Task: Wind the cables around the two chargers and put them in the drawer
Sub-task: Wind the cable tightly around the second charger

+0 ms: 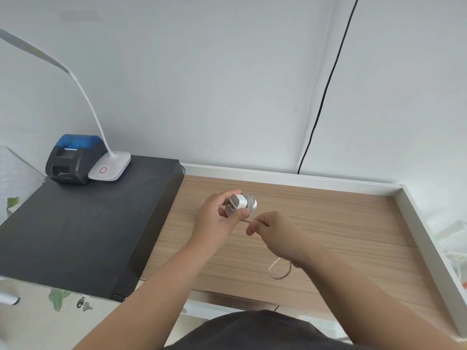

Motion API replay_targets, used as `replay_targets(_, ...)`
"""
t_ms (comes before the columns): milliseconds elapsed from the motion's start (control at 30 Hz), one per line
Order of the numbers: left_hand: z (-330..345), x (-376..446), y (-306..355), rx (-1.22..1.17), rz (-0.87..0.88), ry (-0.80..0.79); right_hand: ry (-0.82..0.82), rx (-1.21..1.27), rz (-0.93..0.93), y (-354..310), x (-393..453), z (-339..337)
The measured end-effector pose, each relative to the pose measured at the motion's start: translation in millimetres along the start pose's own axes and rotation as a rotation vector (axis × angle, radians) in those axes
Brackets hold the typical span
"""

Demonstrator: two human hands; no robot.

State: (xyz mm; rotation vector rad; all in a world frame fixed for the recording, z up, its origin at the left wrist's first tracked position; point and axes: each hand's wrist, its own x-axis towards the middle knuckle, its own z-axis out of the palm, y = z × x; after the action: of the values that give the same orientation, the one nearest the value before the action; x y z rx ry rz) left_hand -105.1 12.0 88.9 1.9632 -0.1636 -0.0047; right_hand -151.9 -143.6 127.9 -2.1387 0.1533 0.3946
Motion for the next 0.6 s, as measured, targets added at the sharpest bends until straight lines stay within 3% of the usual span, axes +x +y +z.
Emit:
replay_targets(300, -9, -13, 8, 0.261, 0.128, -0.354, -0.025, -0.482, -0.402, 8, 5, -53)
replay_targets(467, -16, -17, 15, 0.204, 0.068, -0.561, -0.029, -0.324, -0.493, 36, 20, -58)
replay_targets(600, -19, -21, 23, -0.01, -0.017, -0.593, -0.168, 0.143, -0.459, 45, 17, -50)
